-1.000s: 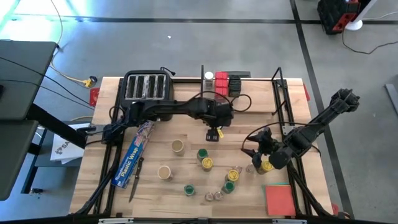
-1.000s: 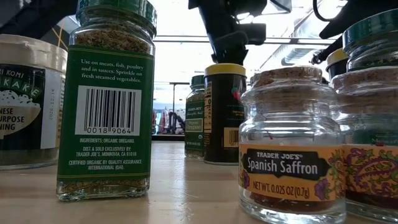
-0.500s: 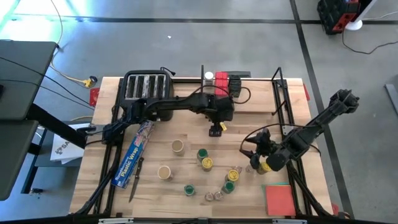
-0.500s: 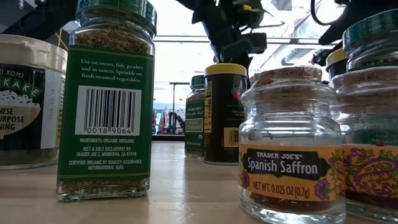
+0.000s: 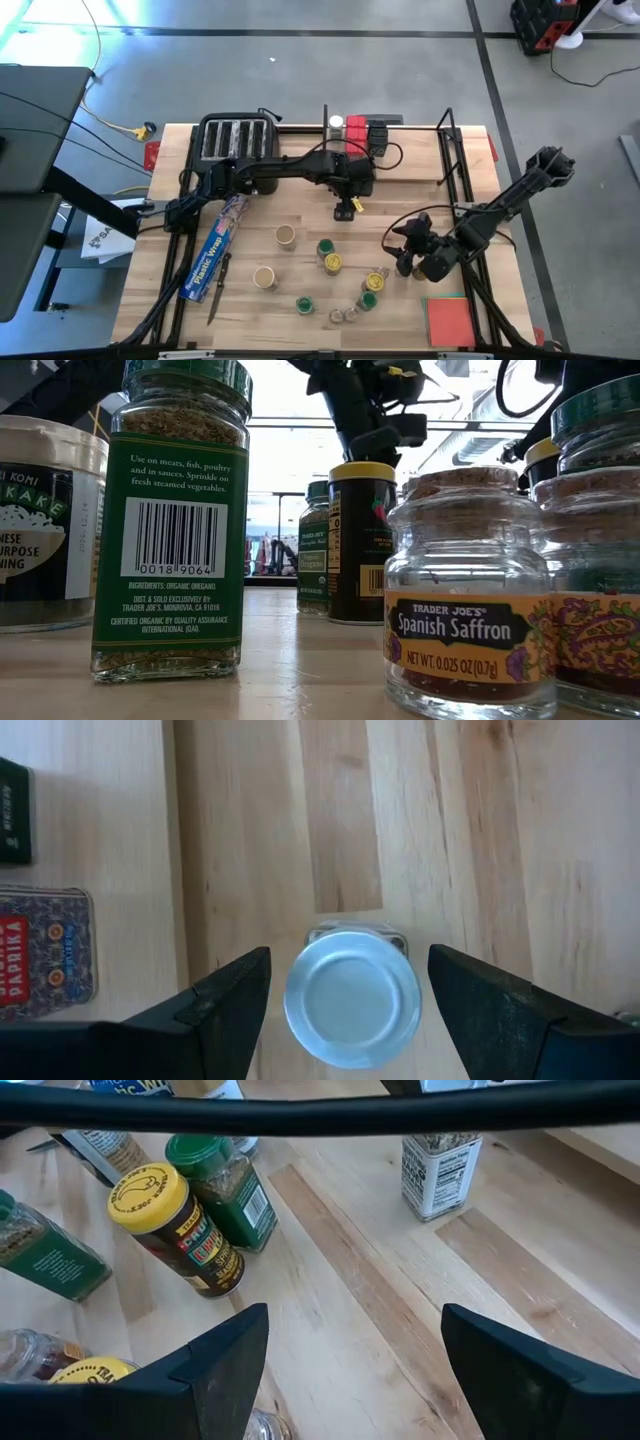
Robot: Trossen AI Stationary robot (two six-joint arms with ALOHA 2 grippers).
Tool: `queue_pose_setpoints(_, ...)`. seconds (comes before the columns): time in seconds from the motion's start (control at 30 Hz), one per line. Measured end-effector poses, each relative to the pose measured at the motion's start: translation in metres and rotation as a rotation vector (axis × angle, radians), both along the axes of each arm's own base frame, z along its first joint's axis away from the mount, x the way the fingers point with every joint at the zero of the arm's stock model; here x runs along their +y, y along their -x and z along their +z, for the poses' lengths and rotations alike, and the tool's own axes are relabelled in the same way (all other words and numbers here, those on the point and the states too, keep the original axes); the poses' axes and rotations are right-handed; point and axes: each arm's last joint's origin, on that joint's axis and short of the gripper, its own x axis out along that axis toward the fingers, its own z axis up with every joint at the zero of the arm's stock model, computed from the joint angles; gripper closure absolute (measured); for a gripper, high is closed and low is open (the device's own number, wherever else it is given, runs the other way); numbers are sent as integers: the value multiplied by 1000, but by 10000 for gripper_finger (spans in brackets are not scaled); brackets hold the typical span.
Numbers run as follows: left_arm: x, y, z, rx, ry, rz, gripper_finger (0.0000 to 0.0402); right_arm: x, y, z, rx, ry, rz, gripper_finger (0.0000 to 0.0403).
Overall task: Shelf spices
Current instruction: Put the white seasoning bottle on the shelf aligned with the other white seasoning bottle
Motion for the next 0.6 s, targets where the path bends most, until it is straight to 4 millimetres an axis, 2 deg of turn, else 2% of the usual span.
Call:
queue_pose_setpoints(0.3, 1, 0, -5, 20, -3, 2, 137, 0, 0, 0, 1, 1, 2, 111)
queue_pose_setpoints(0.6, 9, 0, -8, 27, 22, 14, 197, 0, 0, 0, 2, 5, 7, 111)
